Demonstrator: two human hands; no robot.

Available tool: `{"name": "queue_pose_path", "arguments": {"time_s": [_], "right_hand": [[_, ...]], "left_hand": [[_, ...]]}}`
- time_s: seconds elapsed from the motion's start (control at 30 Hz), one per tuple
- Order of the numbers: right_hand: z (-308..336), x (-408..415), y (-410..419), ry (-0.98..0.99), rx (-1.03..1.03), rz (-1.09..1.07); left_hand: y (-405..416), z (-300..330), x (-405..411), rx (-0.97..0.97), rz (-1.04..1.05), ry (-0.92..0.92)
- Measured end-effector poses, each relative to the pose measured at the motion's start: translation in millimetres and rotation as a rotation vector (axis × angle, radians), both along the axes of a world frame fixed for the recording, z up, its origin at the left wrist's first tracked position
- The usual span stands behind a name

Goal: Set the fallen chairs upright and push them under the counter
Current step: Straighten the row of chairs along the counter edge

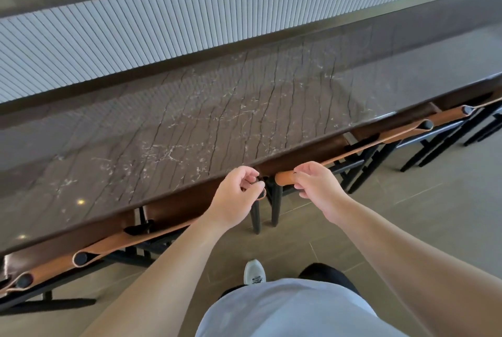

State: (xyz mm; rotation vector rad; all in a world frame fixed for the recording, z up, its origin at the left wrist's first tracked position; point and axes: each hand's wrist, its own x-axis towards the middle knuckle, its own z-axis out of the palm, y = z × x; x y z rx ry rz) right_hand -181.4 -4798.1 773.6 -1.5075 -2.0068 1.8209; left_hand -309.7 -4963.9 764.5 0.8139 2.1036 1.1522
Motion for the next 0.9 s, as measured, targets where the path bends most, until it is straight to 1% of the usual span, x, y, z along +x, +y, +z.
{"name": "queue_pose_path", "arguments": {"time_s": [0.1,0.17,0.23,0.37,0.53,0.6,0.73,0.9], "right_hand": [[-6.6,-0.4,8.1,-0.071,0.267,0.171],[-11.6,-1.7,14.6,-0.077,0.381,0.299],[-17.1,-3.6,21.7,-0.097,0.487,0.475],[-23.5,-7.7,39.0,-0.142,0.635,0.748],[-29.0,-7.9,65.3,-0.184,0.838,1.070],[-31.3,-9.1,73.7,-0.160,0.900,1.151],[-37.2,-14.3,83.0,-0.106,0.959,1.254],[-44.3,-20.3,88.4,-0.119,0.976,1.287]], "left_hand": [[2.0,-9.5,5.4,-0.061,-0.004,0.071],[4.8,-14.8,9.7,-0.109,-0.005,0.111],[8.3,-19.8,15.2,-0.172,-0.017,0.155],[20.7,-28.4,23.8,-0.303,0.027,0.180],[32.7,-35.9,38.2,-0.420,0.125,0.304],[35.6,-39.0,41.8,-0.473,0.159,0.355],[40.4,-44.7,44.8,-0.588,0.166,0.471],[45.5,-47.5,41.3,-0.624,0.130,0.503]]}}
